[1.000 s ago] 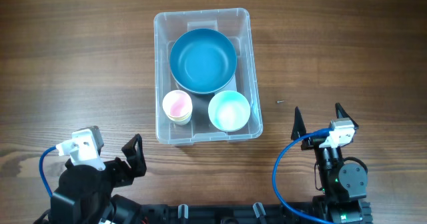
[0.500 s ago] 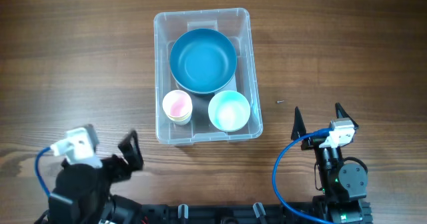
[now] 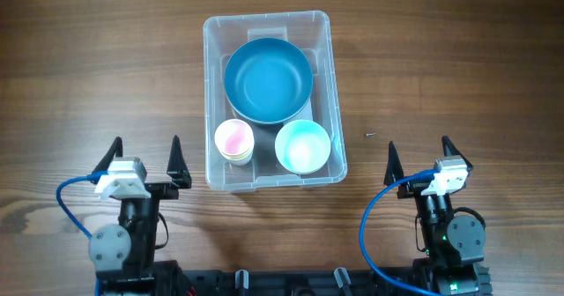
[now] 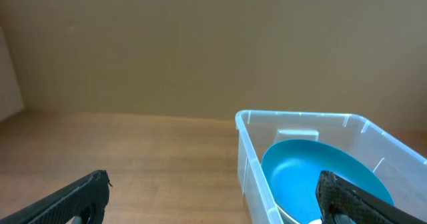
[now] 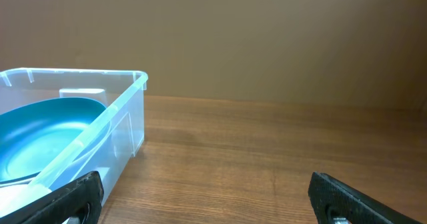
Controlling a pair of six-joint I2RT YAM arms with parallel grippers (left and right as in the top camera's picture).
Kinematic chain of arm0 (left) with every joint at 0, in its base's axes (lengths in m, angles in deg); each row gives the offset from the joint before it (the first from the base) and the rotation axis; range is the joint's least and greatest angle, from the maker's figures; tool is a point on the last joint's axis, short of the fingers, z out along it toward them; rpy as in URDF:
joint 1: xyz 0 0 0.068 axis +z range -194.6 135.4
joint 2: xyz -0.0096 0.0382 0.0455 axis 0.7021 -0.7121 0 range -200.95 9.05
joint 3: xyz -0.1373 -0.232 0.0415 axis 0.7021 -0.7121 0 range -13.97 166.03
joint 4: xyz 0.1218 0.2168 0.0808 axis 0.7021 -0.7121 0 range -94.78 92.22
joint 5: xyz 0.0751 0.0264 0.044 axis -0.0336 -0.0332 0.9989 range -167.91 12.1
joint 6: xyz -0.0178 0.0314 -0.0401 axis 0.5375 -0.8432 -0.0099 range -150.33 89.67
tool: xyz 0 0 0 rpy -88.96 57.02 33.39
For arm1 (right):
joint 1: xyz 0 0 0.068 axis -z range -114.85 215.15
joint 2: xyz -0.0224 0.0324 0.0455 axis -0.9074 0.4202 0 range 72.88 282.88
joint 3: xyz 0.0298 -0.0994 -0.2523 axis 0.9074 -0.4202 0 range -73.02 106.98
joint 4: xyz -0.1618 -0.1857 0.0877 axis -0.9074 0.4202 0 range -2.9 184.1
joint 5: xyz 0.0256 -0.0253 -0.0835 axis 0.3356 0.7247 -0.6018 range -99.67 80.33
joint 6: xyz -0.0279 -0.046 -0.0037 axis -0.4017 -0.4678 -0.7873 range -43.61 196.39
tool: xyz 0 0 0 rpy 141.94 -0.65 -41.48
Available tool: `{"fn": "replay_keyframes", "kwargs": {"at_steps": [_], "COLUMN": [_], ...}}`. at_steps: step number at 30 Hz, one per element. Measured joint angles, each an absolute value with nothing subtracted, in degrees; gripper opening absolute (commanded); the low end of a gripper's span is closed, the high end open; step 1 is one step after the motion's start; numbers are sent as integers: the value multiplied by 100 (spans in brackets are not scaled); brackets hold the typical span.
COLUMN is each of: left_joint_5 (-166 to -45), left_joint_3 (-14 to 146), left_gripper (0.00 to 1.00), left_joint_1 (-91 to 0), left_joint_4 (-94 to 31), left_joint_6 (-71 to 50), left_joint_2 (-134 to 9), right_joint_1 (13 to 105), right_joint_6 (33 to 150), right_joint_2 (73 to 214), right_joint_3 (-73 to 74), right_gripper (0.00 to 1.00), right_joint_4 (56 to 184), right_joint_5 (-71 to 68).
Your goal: Pack container
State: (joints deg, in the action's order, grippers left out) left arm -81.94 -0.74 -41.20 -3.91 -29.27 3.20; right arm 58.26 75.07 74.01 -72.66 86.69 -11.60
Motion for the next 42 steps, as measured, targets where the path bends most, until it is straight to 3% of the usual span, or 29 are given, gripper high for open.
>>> {"fn": "replay_keyframes", "kwargs": {"at_steps": [9,18,42], "left_joint_5": [-8651,-8895,-8919], "left_joint_3": [-1226,-1335,-1335], "left_gripper": [100,100,100], "left_joint_1": [-4120,-4120,-4120], "left_joint_4": [879,-85,-85], "left_joint_6": [-3329,-3607,-3432], "left_joint_2": [825,829,829], "right_joint_1": [5826,5826,5826], "right_joint_6": [7507,7507,7507], "right_joint_2": [7401,7398,7398], "right_joint_3": [-7266,-7266,-7266], "right_gripper": [100,100,100], "right_joint_4": [8669,8669,8669], "right_joint_5": [-1160,-1160,-1160]}}
